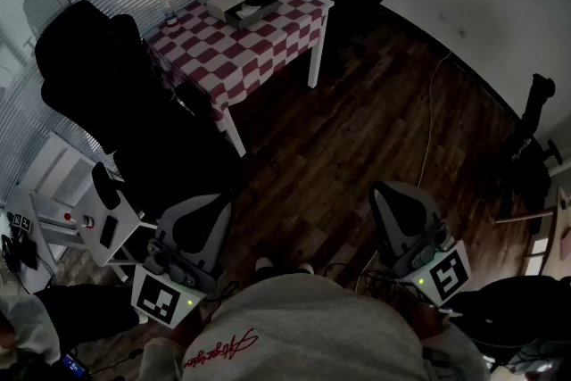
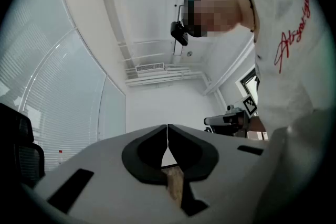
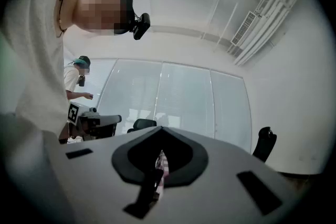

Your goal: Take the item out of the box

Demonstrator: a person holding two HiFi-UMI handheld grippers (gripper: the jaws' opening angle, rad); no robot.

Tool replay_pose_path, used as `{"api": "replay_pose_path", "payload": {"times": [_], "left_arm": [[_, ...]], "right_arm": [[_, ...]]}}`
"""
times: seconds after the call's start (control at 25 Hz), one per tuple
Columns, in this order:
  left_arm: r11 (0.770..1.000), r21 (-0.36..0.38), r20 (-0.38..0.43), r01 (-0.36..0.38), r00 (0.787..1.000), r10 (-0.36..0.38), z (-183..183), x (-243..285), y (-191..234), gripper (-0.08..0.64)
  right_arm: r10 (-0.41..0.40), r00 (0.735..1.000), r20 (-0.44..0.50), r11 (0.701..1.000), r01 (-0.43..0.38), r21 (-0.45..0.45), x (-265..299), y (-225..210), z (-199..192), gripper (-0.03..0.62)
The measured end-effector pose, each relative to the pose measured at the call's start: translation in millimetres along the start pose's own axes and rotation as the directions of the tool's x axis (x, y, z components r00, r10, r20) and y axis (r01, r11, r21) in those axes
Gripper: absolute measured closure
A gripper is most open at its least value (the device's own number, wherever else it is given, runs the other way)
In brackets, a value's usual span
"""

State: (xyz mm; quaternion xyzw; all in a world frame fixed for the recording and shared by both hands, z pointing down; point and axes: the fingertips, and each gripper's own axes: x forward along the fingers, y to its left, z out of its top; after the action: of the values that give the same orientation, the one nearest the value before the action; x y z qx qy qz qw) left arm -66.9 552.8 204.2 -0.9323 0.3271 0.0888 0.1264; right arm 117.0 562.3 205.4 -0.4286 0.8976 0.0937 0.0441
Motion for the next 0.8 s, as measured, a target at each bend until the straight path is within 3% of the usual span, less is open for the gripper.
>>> {"api": "replay_pose_path", "payload": {"times": [0.64, 0.8], "left_arm": [[1.000, -0.013, 0.006, 0.001, 1.000, -0.001, -6.6, 1.2, 14.2, 0.543], [1.000, -0.018, 0.002, 0.001, 1.000, -0.001, -8.2, -3.2, 18.6, 0.543]], "right_arm": [[-0.002, 1.000, 0.005, 1.000, 0.002, 0.001, 13.8, -0.9, -2.6, 0.583], [-0.045, 0.999, 0.004, 0.999, 0.045, -0.020, 16.3, -1.7, -3.8, 0.581]]}}
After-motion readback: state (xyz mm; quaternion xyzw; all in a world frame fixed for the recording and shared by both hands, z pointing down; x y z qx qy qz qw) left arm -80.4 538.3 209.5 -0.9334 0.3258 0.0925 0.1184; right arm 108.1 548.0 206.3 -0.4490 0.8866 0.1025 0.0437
